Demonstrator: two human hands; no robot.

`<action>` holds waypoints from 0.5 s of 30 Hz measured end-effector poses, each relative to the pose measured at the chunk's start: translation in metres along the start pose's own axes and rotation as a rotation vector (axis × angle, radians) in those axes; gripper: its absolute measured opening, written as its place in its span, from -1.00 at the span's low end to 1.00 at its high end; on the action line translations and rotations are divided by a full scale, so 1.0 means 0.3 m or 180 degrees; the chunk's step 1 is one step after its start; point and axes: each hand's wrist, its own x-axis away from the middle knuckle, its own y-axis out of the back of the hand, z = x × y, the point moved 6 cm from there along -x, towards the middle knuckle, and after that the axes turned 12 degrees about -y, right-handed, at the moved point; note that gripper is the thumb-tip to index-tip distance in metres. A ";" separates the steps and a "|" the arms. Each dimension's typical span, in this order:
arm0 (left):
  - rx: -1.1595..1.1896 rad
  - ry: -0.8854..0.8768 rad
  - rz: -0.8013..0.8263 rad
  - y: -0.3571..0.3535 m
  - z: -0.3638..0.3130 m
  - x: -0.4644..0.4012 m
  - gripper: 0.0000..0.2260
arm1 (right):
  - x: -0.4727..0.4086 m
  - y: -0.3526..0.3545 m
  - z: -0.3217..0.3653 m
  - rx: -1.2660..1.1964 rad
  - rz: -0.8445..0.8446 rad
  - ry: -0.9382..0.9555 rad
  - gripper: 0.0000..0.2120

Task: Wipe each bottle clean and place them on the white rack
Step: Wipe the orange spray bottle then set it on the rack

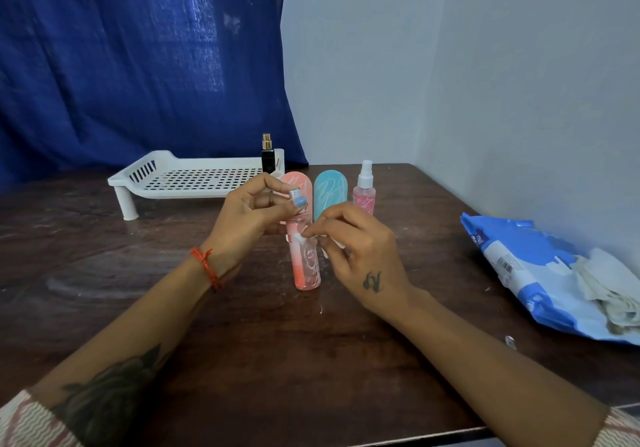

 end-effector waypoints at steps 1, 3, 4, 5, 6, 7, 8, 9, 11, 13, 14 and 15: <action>-0.0001 0.0016 -0.0006 0.001 0.001 -0.001 -0.88 | -0.003 0.003 -0.009 -0.0008 -0.0041 -0.0083 -0.89; -0.0019 0.0029 -0.0003 0.001 0.002 0.000 -0.88 | -0.011 0.008 -0.026 -0.0038 -0.0155 -0.0291 -0.88; -0.0021 0.0023 0.0000 0.000 0.001 0.000 -0.88 | -0.014 0.010 -0.029 -0.0057 -0.0196 -0.0378 -0.88; -0.0015 0.0015 0.0002 -0.001 0.000 0.000 -0.88 | -0.016 0.011 -0.029 -0.0081 -0.0216 -0.0429 -0.89; -0.0006 0.0007 0.0003 -0.001 0.000 0.000 -0.88 | -0.017 0.011 -0.026 -0.0105 -0.0212 -0.0425 -0.89; 0.0006 0.0005 0.0005 -0.002 -0.001 0.000 -0.88 | -0.015 0.010 -0.019 -0.0129 -0.0182 -0.0369 -0.90; 0.0017 0.0008 0.0005 -0.002 0.000 0.001 -0.89 | -0.011 0.007 -0.011 -0.0159 -0.0130 -0.0285 -0.90; 0.0026 0.0014 0.0003 0.000 0.001 0.001 -0.89 | -0.008 0.004 -0.006 -0.0188 -0.0069 -0.0210 -0.91; 0.0026 0.0029 -0.0004 0.002 0.004 0.001 -0.89 | -0.004 0.002 -0.009 -0.0202 0.0016 -0.0188 -0.92; -0.0003 0.0043 -0.0018 0.007 0.008 0.000 -0.88 | -0.006 0.001 -0.024 -0.0180 0.0019 -0.0292 -0.92; -0.0013 0.0050 -0.0025 0.009 0.010 -0.001 -0.88 | -0.008 0.000 -0.032 -0.0193 0.0005 -0.0365 -0.92; -0.0022 0.0054 -0.0031 0.011 0.012 -0.002 -0.88 | -0.011 0.000 -0.040 -0.0229 -0.0013 -0.0461 -0.92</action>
